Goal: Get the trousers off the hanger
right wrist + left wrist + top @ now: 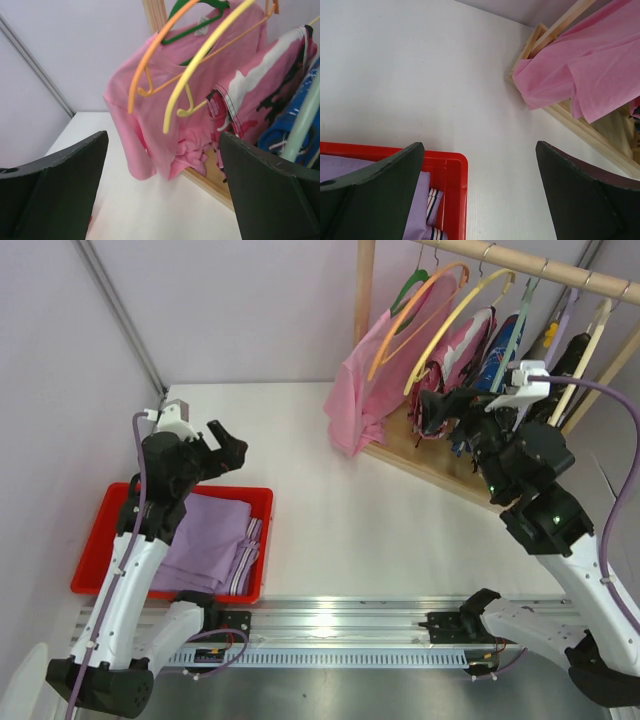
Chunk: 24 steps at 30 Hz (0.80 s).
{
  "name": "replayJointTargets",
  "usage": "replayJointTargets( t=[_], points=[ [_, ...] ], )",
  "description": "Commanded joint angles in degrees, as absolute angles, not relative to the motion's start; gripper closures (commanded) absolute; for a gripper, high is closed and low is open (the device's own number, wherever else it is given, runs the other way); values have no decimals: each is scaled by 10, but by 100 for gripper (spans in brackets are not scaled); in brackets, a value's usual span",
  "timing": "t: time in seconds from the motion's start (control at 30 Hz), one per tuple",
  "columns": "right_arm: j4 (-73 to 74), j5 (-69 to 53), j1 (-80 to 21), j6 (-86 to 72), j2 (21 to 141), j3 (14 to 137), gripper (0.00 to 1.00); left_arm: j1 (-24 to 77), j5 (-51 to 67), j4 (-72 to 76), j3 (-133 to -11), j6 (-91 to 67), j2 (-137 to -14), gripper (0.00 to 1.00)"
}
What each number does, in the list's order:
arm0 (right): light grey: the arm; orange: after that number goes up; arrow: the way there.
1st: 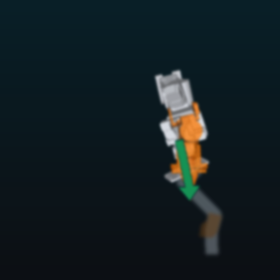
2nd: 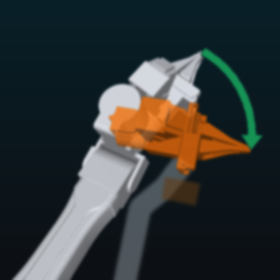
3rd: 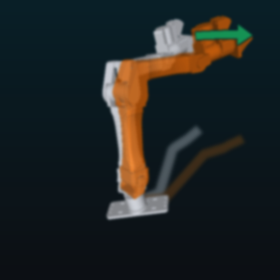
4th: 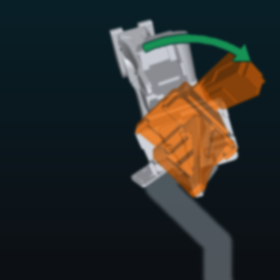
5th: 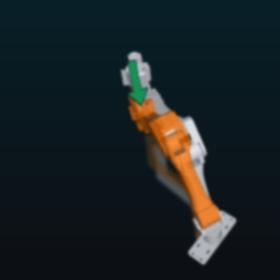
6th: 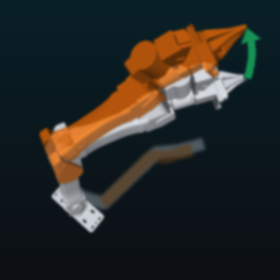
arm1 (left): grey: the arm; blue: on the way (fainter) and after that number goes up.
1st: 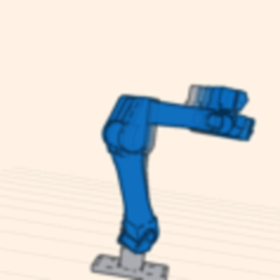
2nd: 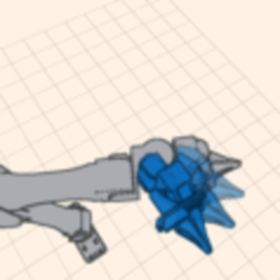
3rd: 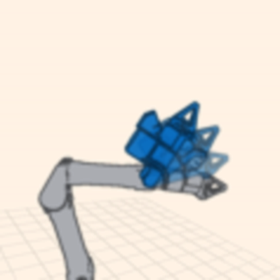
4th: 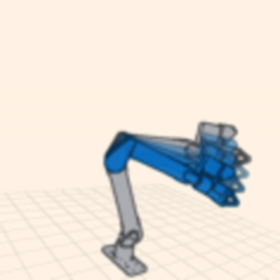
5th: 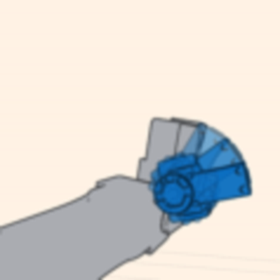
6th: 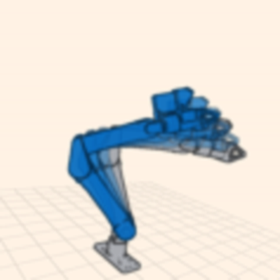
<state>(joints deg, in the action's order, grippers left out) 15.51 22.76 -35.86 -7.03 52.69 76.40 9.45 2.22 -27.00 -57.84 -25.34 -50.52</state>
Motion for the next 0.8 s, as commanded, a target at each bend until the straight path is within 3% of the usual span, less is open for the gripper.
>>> replayJointTargets(
  t=[0.0,0.2,0.6,0.77],
  points=[
    [168,226,-364,-77,567,816,1,91,13,-248,-578,-236,-484,0],
    [205,344,-347,-75,661,943,1,97,3,-251,-559,-232,-460,0],
    [336,389,-246,-116,911,1296,1,115,-41,-255,-550,-231,-431,0],
    [361,379,-229,-144,953,1332,5,116,-46,-251,-547,-233,-427,0]
  ],
)
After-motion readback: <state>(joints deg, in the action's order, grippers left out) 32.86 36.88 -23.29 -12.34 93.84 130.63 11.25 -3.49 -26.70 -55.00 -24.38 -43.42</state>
